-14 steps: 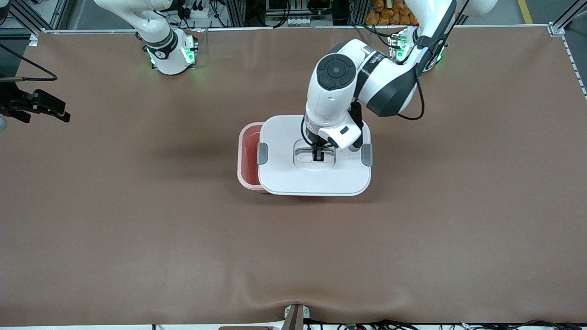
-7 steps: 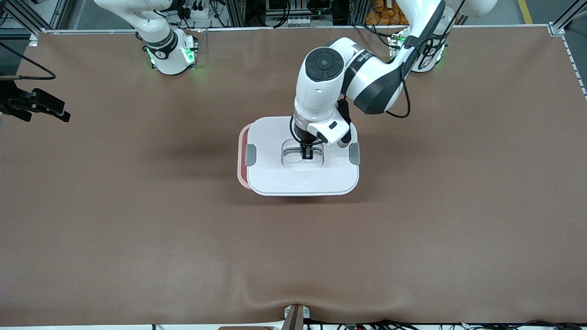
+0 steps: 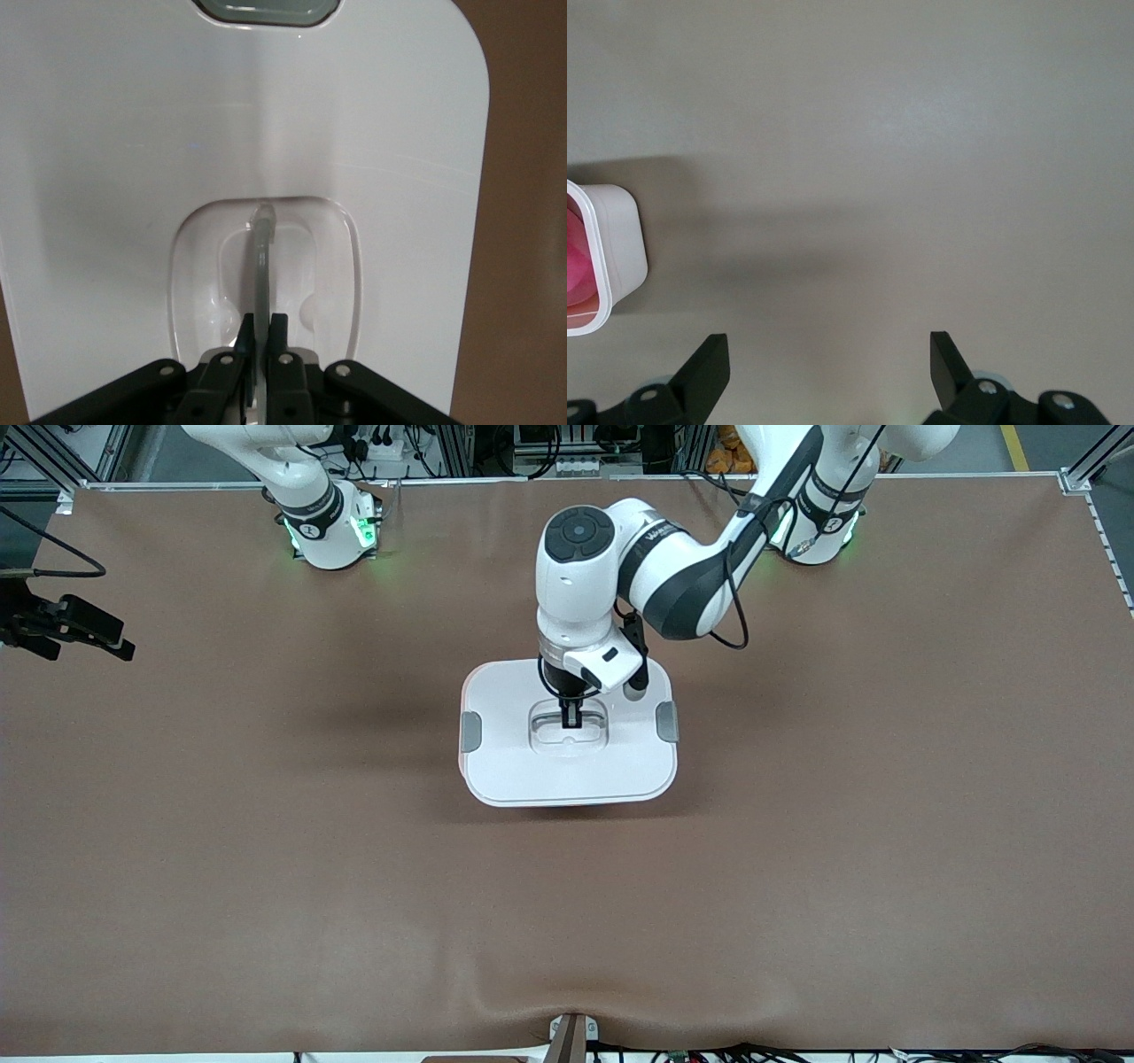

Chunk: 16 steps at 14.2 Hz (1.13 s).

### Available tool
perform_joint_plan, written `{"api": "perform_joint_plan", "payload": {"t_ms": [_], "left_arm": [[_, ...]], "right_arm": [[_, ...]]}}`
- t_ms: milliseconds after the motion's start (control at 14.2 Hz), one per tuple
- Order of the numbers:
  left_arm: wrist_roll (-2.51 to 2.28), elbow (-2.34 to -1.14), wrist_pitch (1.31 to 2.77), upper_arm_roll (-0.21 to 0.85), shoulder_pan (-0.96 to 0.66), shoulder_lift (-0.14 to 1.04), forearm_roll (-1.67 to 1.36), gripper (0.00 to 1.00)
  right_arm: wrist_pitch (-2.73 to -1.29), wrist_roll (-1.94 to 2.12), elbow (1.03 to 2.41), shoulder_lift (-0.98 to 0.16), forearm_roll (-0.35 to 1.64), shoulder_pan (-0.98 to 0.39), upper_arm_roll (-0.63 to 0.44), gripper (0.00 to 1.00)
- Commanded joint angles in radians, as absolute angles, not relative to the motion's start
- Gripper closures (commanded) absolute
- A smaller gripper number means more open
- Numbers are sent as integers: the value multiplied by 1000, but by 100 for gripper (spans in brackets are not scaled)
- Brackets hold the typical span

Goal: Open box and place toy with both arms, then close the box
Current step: 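Carry the lid over the box with the left gripper and lower it, then press the lid down onto the box with the left gripper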

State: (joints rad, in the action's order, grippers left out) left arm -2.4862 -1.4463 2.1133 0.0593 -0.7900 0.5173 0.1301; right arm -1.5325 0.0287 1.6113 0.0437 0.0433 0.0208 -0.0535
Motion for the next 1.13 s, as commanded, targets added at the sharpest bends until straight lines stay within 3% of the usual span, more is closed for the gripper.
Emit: {"api": "perform_joint_plan", "payload": {"t_ms": [0, 353, 1059], "left_arm": [[-2540, -1430, 2135, 54, -804, 519, 163, 100], [-2577, -1446, 2161, 52, -821, 514, 167, 100], [-2649, -1598, 2235, 54, -850, 468, 232, 100]], "right_arm": [[-1529, 20, 1598, 43, 67, 40, -46, 0], [-1531, 20, 1592, 41, 66, 44, -48, 0], [-1532, 17, 1586, 41, 66, 46, -48, 0]]}}
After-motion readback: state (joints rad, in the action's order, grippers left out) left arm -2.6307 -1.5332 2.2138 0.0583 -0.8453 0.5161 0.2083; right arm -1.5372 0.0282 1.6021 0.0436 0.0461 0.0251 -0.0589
